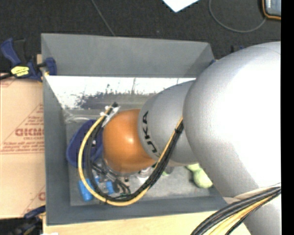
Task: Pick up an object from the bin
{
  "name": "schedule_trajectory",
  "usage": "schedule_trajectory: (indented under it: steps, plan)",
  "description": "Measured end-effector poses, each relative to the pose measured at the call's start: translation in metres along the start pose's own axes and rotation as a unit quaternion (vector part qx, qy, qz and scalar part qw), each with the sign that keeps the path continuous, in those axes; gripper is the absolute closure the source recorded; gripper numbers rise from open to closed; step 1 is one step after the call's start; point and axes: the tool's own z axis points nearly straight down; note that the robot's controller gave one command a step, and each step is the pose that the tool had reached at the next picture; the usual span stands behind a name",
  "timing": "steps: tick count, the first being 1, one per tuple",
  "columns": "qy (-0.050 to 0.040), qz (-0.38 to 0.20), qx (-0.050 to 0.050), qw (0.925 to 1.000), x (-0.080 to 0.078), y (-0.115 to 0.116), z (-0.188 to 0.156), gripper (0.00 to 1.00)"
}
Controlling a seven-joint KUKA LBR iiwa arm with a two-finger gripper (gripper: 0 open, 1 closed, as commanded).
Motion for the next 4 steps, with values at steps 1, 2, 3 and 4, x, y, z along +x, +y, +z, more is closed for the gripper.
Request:
schedule_trajectory:
  steps: [1, 2, 3, 4]
  plan:
    - [-0.0015, 0.000, 0.000, 1.0000, -0.001, -0.001, -0.008, 1.00]
    - [0.0039, 0.001, 0.002, 1.0000, 0.002, -0.002, -0.039, 1.00]
    - [0.0007, 0.001, 0.001, 1.0000, 0.000, -0.001, -0.066, 1.00]
    - [-0.0015, 0.002, 0.000, 1.0000, -0.001, -0.001, -0.081, 1.00]
